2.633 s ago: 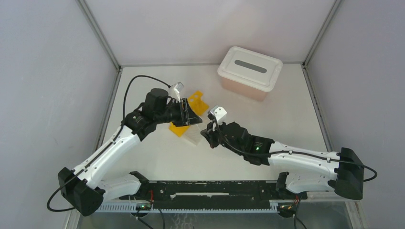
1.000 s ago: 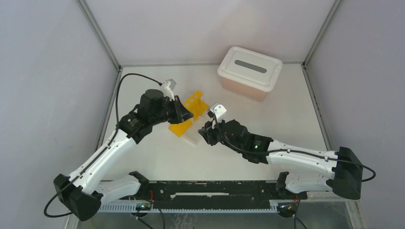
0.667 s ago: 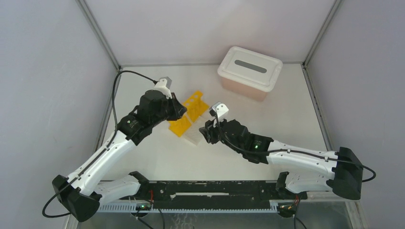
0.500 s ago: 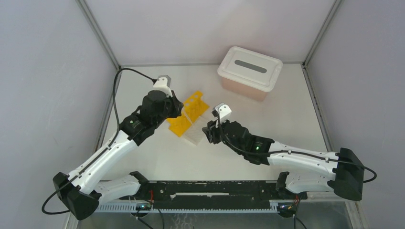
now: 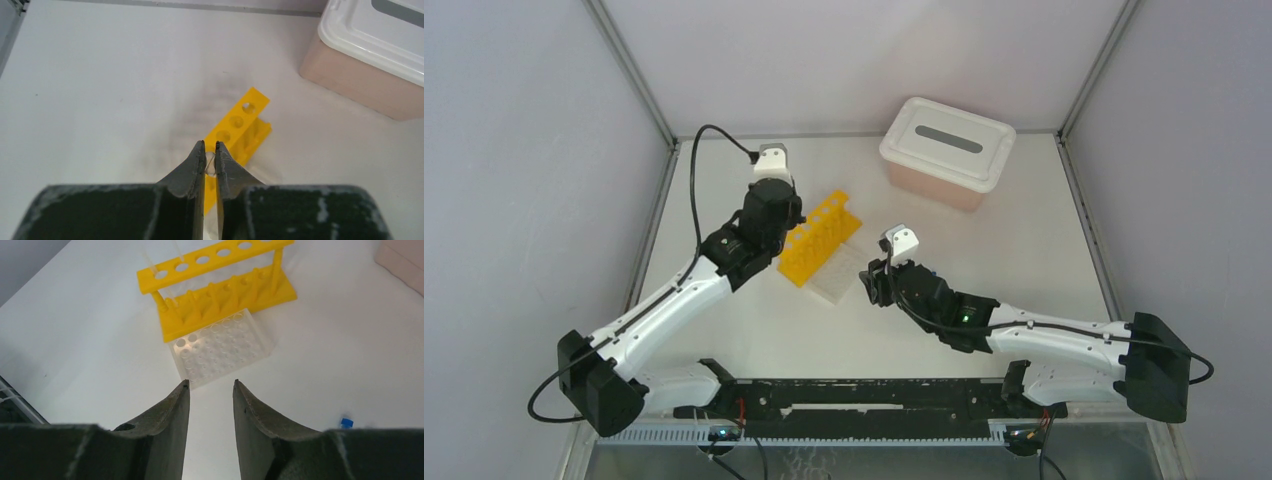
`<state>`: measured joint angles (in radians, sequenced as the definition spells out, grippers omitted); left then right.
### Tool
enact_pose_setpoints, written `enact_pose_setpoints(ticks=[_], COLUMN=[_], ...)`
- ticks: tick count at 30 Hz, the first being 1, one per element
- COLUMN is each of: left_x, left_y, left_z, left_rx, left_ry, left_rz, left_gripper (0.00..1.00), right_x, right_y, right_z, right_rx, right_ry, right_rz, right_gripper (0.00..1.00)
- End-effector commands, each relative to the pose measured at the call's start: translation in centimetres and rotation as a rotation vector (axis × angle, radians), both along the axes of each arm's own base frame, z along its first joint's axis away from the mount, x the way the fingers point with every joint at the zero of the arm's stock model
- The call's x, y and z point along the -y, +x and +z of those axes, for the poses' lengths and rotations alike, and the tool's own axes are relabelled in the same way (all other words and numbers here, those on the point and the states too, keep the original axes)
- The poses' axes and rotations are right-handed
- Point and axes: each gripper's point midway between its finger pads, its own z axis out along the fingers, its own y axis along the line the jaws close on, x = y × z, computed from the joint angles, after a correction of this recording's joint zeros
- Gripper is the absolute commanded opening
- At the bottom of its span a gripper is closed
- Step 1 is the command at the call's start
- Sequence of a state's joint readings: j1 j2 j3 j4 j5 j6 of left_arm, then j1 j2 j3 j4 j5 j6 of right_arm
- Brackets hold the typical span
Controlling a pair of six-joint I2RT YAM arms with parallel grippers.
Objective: Organize the chemistry lab equipment
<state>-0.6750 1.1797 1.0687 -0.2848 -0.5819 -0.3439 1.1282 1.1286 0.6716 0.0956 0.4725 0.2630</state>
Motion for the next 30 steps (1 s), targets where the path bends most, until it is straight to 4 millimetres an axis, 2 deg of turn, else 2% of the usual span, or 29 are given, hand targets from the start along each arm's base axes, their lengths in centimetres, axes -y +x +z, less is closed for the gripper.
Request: enact_pose_setpoints(ticks=[1, 6, 19, 24, 30], left_x=[-0.3, 0.0, 0.8, 0.9, 0.6], left_y=[2.0, 3.1, 4.4, 4.5, 4.3], left_z=[5.1, 4.5, 0.8, -1.1, -2.5], left_rx=[0.149, 0.150, 0.131, 0.101, 0.078], left_ry=[-0.004, 0.031, 0.056, 0.071, 0.074], left_rz=[0.064, 0.078, 0.085, 0.088, 0.106], left_gripper=[0.12, 0.12, 0.13, 0.13, 0.13], right_x=[-0.4, -0.4, -0.5, -0.3, -0.2], right_y=[0.2, 0.4, 0.7, 0.9, 1.1], right_z=[1.9, 1.7, 0.7, 0.3, -0.1], right_rx=[0.029, 0.030, 0.017, 0.009, 0.002], right_ry=[0.085, 0.077, 0.068, 0.071, 0.071], right_rz=[-0.020, -0.023, -0.021, -0.023, -0.023], right_gripper=[0.45, 0.45, 0.45, 0.45, 0.45])
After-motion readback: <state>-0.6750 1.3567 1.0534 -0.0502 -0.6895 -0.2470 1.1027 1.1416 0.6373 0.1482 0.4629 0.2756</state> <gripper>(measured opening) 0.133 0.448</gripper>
